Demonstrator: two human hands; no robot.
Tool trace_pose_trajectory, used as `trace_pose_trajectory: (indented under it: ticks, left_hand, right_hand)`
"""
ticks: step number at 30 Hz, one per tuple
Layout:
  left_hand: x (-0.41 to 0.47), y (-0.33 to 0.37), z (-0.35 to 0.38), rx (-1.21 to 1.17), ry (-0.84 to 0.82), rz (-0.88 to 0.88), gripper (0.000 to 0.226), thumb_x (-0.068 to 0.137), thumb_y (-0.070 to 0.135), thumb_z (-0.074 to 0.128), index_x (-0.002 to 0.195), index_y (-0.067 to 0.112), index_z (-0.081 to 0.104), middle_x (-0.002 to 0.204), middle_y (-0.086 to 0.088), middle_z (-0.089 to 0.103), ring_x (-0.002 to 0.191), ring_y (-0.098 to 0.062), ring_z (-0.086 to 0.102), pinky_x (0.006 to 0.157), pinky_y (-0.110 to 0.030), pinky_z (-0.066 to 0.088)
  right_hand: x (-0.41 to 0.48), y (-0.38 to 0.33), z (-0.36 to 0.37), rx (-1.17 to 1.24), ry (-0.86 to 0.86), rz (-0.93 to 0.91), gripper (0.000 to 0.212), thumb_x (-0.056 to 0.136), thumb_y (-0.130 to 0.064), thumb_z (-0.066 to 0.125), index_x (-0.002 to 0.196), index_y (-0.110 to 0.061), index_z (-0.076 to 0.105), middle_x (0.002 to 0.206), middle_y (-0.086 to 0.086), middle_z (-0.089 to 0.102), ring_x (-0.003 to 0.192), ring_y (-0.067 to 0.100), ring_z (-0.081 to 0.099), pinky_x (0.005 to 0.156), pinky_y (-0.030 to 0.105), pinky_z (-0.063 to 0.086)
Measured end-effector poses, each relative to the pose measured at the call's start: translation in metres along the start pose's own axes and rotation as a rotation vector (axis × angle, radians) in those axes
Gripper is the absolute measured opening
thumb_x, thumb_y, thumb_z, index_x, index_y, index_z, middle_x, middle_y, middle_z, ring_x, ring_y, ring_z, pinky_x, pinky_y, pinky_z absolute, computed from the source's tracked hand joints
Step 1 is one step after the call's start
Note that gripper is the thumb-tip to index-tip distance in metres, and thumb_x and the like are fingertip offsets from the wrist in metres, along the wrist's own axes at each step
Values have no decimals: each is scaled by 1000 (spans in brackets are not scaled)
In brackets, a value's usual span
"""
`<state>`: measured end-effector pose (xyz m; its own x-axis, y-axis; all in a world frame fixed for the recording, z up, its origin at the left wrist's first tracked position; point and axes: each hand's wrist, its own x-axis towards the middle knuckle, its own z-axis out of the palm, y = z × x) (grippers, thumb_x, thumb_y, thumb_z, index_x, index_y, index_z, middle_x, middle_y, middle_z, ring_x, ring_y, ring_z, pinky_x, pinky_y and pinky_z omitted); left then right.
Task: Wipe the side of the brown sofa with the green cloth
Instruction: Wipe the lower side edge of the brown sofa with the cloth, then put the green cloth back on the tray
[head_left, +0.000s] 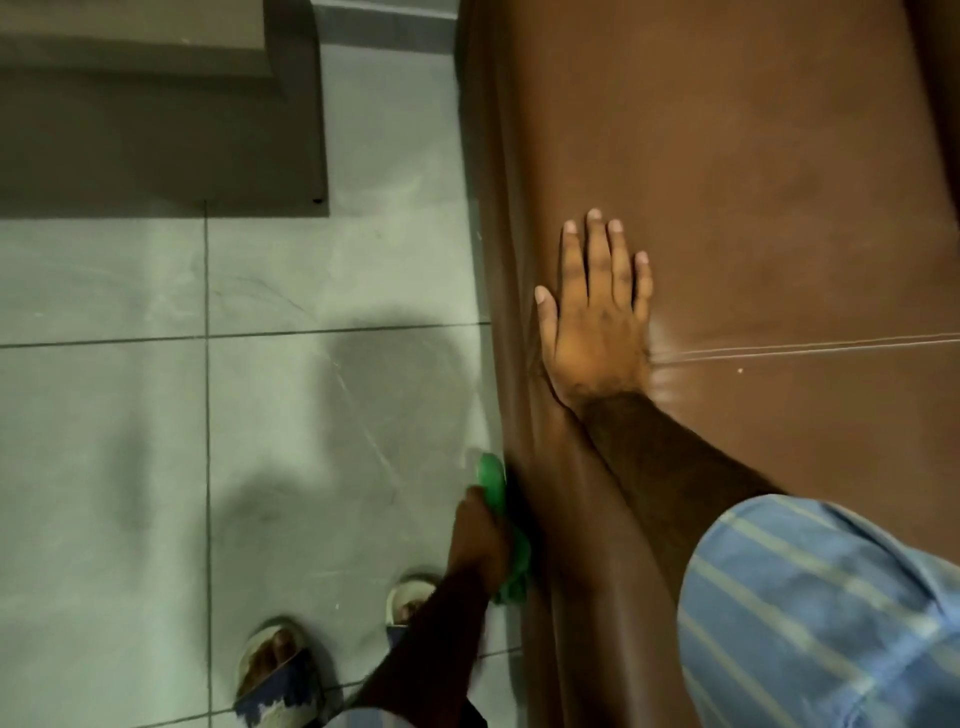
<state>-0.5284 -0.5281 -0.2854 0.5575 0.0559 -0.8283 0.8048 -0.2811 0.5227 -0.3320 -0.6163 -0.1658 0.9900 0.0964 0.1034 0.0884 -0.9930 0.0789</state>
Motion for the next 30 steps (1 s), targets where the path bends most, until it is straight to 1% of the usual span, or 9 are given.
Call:
trace_pose_trajectory:
  ticks: [1,5,10,17,20,23,24,27,30]
  left_hand:
    - [2,20,-18,-5,62,42,24,95,14,48,117,4,50,109,-18,60,101,-36,61,79,-34,44]
    - [-2,127,-108,143,227,239,35,95,16,47,128,4,47,117,-18,55,103,-36,60,87,-39,49]
    - [-58,255,-238,333,421,412,34,99,17,41,131,7,45,121,-19,50,105,-40,58,93,-49,49]
    - [-110,367,-402,333,740,544,36,101,13,40,134,3,46,126,-23,50,104,-42,58,92,-51,50]
    - [-107,389,-469,343,830,536,37,101,14,41,136,2,45,124,-23,50,105,-40,58,92,-49,51]
    - [-83,406,-536,259,815,449,38,102,18,40,139,11,42,124,-15,50,113,-33,57,84,-30,51]
    - [-72,412,-556,251,799,445,38,103,18,39,140,12,41,124,-13,49,114,-32,57,84,-28,52]
    - [-41,422,-601,375,764,443,46,101,19,42,146,11,35,135,-18,45,115,-33,56,95,-42,53]
    - [-11,424,-633,487,809,482,46,100,20,43,144,7,39,131,-22,48,105,-35,58,86,-42,51]
  right_hand:
    - [1,-3,-6,0,-60,10,68,112,-44,33,170,-12,19,179,12,14,167,31,13,135,57,13]
    - [18,-12,-44,59,-229,-9,76,113,-50,34,170,-5,14,180,15,6,168,31,6,136,55,10]
    - [108,-45,-154,147,-159,-55,81,112,-54,37,170,-5,11,180,16,6,168,31,7,136,50,8]
    - [239,-119,-278,261,-88,-202,83,111,-59,32,171,-7,6,180,12,0,168,27,0,137,49,7]
    - [271,-160,-290,284,-116,-264,83,111,-61,30,171,-9,4,181,11,-1,168,26,-1,138,48,6]
    - [302,-207,-280,304,-180,-272,80,112,-59,27,172,-12,3,181,9,-4,168,25,-3,138,45,5]
    - [312,-222,-272,303,-196,-266,79,112,-58,27,172,-12,3,181,8,-4,168,24,-3,138,43,4]
    - [338,-254,-246,268,-270,-255,77,113,-57,25,172,-13,2,181,7,-4,168,24,-4,135,39,1]
    - [364,-282,-225,245,-331,-270,77,113,-57,23,172,-13,0,181,8,-6,168,24,-6,134,39,-1]
